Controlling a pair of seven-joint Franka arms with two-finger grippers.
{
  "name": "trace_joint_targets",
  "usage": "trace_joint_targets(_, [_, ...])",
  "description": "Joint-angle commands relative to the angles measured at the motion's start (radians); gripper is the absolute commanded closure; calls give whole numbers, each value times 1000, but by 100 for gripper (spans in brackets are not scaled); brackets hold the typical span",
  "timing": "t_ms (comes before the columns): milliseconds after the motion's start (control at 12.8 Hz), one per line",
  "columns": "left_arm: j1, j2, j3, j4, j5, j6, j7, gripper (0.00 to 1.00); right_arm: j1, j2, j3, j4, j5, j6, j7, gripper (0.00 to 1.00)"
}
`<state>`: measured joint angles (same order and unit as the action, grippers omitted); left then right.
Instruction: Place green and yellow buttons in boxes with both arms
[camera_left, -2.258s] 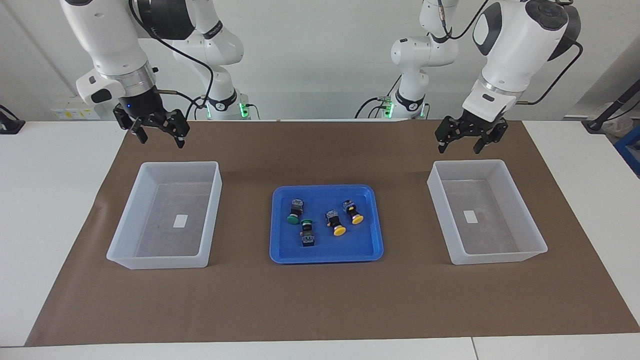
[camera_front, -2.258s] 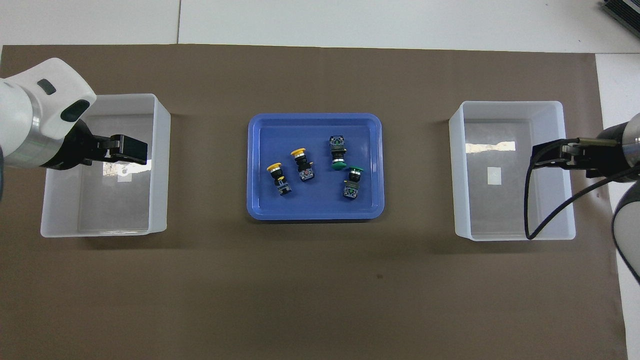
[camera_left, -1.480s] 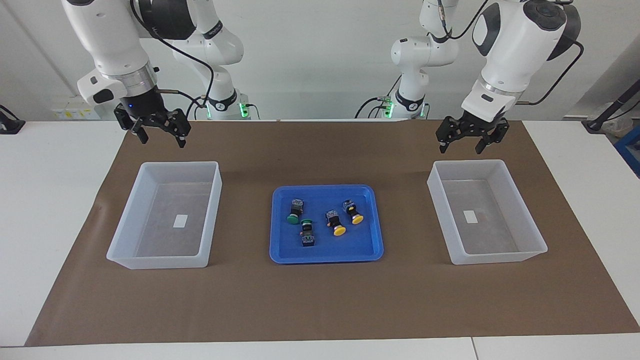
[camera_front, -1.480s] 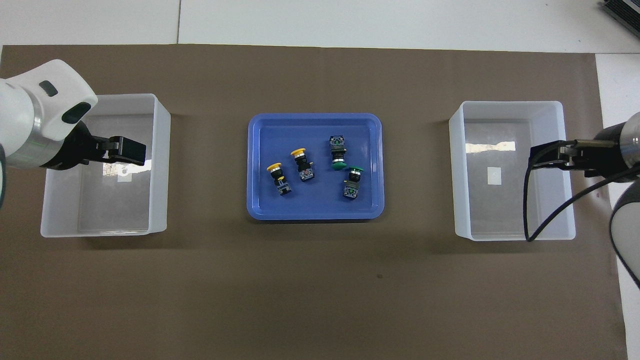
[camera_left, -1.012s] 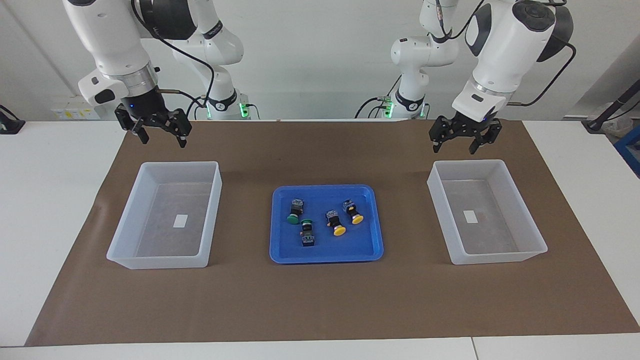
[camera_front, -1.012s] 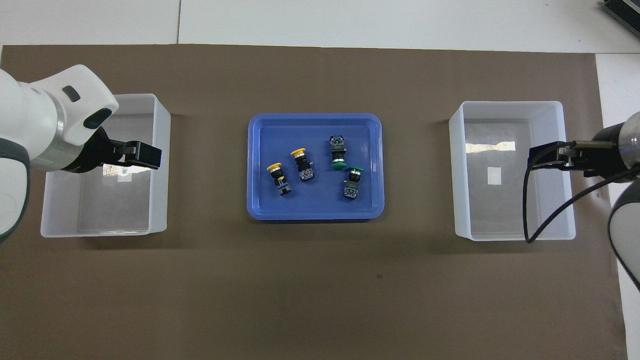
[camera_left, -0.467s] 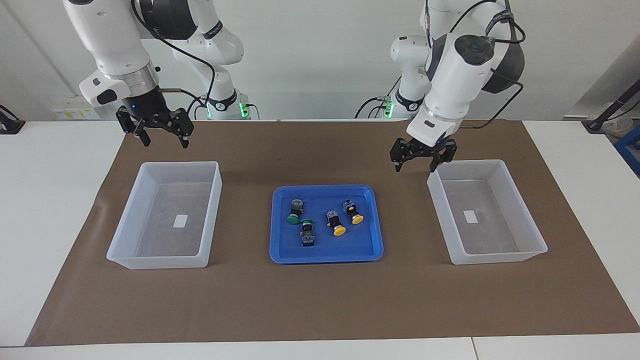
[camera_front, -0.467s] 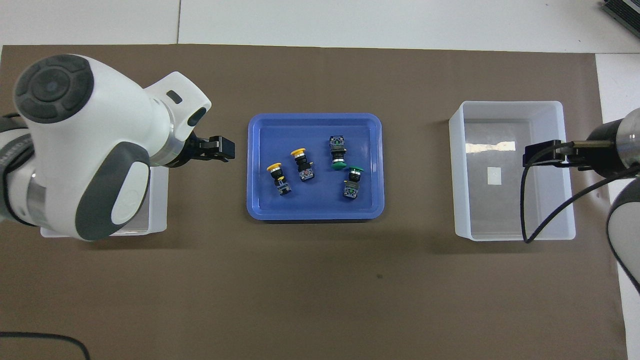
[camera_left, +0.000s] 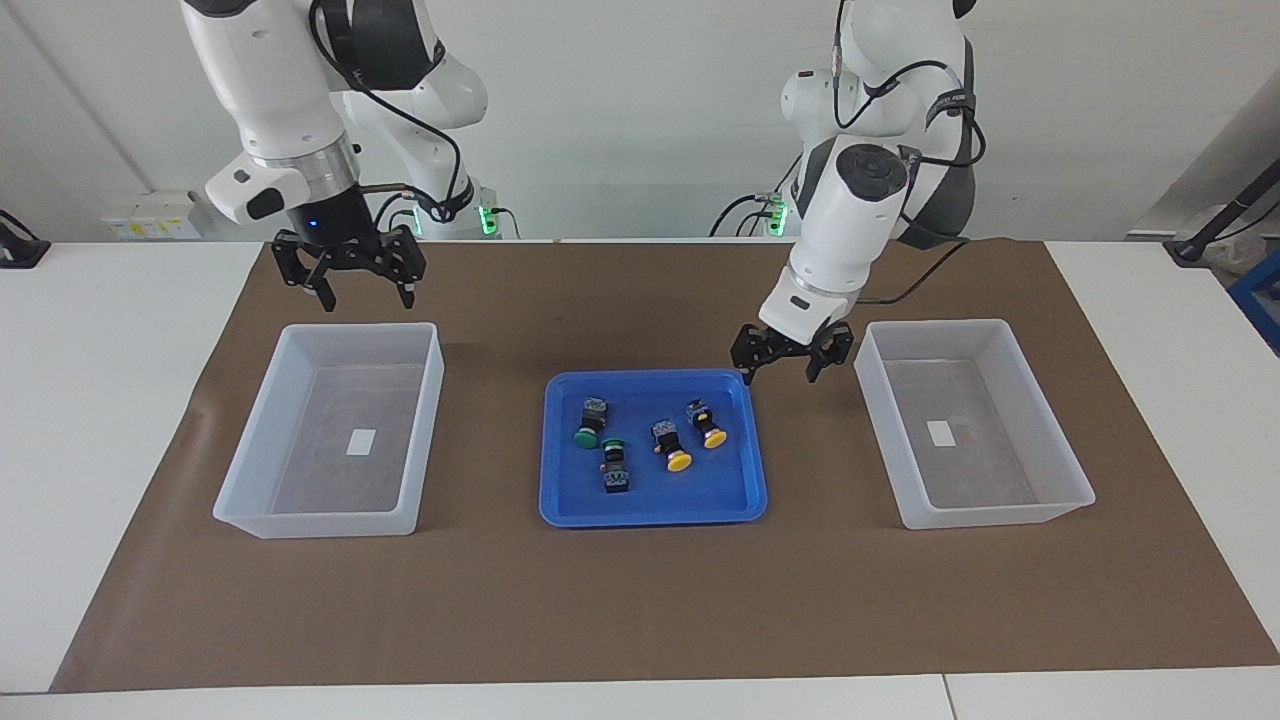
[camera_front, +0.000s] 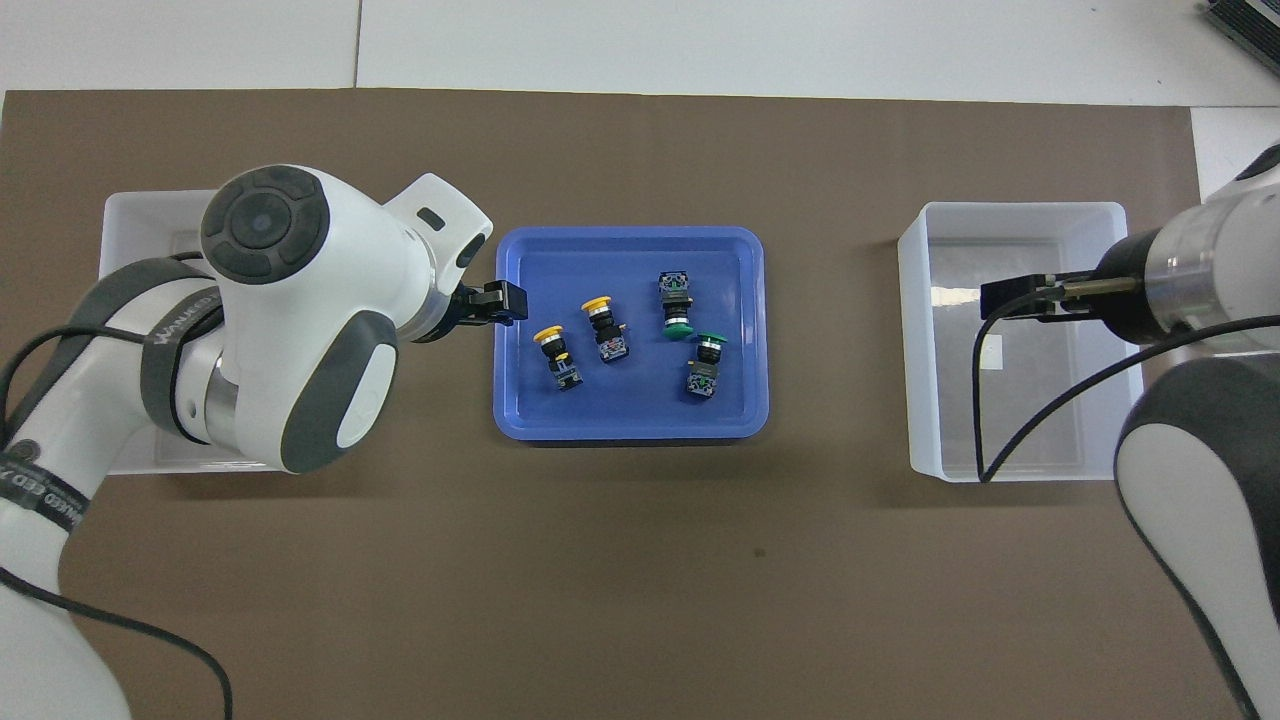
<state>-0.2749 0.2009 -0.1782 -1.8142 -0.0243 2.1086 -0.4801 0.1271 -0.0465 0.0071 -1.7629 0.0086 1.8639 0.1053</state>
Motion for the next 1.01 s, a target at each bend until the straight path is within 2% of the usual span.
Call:
trace_joint_targets(0, [-67, 83, 16, -27, 17, 135, -150, 0, 38, 40, 4, -10, 14, 78, -9, 0])
trace_joint_targets(234, [-105, 139, 16, -30, 17, 184, -205, 0, 54, 74, 4, -10, 14, 130, -7, 0])
trace_joint_targets(545, [-112, 150, 17, -141, 17, 341, -210, 0, 115, 128, 4, -6, 13, 182, 14, 0])
trace_joint_targets(857, [-115, 173, 16, -165, 17, 376, -264, 0, 173, 204, 4, 2, 8, 282, 89, 0])
trace_joint_targets(934, [-125, 173, 16, -165, 17, 381, -282, 5, 199, 224, 4, 2, 7, 309, 105, 0])
